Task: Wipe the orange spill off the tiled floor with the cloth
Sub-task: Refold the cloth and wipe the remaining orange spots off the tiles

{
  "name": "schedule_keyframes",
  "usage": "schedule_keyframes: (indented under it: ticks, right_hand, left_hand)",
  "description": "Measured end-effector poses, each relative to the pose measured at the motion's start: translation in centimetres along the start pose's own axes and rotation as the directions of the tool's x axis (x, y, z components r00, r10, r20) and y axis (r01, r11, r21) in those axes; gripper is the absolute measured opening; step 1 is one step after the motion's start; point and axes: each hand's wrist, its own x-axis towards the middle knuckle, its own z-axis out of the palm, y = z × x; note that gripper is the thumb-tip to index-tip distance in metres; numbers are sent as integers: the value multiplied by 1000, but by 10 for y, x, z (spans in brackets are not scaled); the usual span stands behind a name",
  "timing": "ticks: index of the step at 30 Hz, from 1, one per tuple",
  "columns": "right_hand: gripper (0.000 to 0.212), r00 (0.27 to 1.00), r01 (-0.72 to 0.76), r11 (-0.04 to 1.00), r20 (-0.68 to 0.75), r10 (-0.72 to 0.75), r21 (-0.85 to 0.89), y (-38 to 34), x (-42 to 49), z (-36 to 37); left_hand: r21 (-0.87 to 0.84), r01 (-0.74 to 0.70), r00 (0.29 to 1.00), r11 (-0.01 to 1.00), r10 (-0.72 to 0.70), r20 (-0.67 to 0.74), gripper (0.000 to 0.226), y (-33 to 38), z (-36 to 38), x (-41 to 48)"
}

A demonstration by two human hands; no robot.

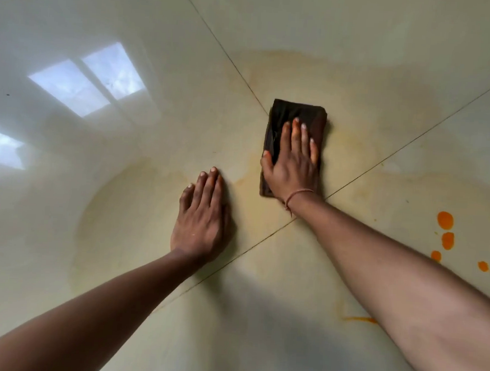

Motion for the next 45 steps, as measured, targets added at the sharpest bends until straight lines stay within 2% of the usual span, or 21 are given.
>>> schedule_keyframes:
  ticks: [1, 3, 5, 6, 7, 8, 10, 11, 13, 15, 16, 17, 18, 20, 22, 23, 25, 28, 34, 40, 45]
  right_hand:
    - [77, 999, 26, 1000, -20, -26, -12, 1, -12, 4]
    - [74, 957, 289, 955, -9, -290, -61, 19, -72, 10]
    - [75, 820, 568, 820, 131, -557, -69, 49, -124, 8]
    - [77, 764, 640, 766, 164, -624, -63, 63, -124, 11]
    - [77, 751, 658, 748, 154, -642, -91, 68, -109, 11]
    - [77, 808, 586, 805, 142, -572, -96, 68, -86, 8]
    - [79, 949, 312, 948, 63, -309, -61, 61, -38, 1]
    - [80, 970, 236, 970, 64, -233, -52, 63, -34, -1]
    - [79, 916, 399, 911, 87, -391, -107, 81, -66, 0]
    - [78, 750, 658, 740, 218, -625, -142, 122, -132, -1]
    - [78, 707, 703, 701, 235, -668, -123, 144, -154, -7]
    - [78, 711, 699, 707, 204, -673, -107, 160, -156, -9]
    - [77, 758, 649, 754, 171, -630, -102, 167, -146, -8]
    - [79, 925, 375, 924, 90, -369, -70, 160, -106, -11]
    - [80, 992, 127, 992, 23, -127, -6, 148, -81, -12]
    - [79, 996, 91, 996, 10, -92, 20, 145, -86, -11]
    - [77, 979, 202, 979, 32, -203, 17, 147, -129, -5]
    - [77, 934, 348, 937, 83, -346, -9, 176, -176, -3]
    - [80, 999, -30, 999, 17, 30, -15, 191, -100, -17]
    - [78, 1000, -12, 1000, -23, 11, -27, 196, -88, -16]
    - [80, 973, -210, 977, -90, 211, 21, 159, 3, -20]
  left_hand:
    - [10, -4, 1000, 1000, 4, 9, 62, 2, -1, -1]
    - [34, 10, 1000, 999, -10, -4, 62, 1, -2, -2]
    - [18, 8, 1000, 1000, -8, 8, 61, -1, -2, -1]
    - [14, 5, 1000, 1000, -5, 14, 61, -1, -1, -2]
    - [17, 1, 1000, 1000, -1, 12, 61, 0, 0, -2]
    - [26, -1, 1000, 1000, 1, 0, 62, 1, 1, -4]
    - [34, 0, 1000, 999, 0, -14, 63, -1, -1, -3]
    - [36, -9, 1000, 999, 9, -12, 63, 0, -1, -4]
    - [44, -9, 1000, 999, 9, -1, 63, -1, 0, -4]
    - [47, 27, 999, 999, -28, 31, 62, 3, -2, -3]
    - [60, 55, 997, 997, -58, 54, 62, 8, -5, -3]
    - [78, 89, 993, 993, -94, 73, 63, 12, -8, -1]
    - [113, 116, 987, 987, -126, 95, 65, 20, -13, 0]
    - [157, 105, 986, 982, -124, 113, 67, 40, -19, 0]
    - [111, 21, 985, 994, -39, 165, 67, 74, -16, -5]
    - [61, -3, 977, 998, -10, 212, 67, 94, -12, -9]
    - [4, 29, 962, 1000, -29, 271, 70, 119, -5, -18]
    - [60, 82, 929, 995, -98, 357, 72, 135, -11, -17]
    - [170, 15, 949, 985, -68, 308, 72, 129, -27, 13]
    - [155, -29, 960, 987, -16, 279, 73, 96, -24, 39]
    - [127, -43, 987, 991, 22, 157, 67, 58, -34, 56]
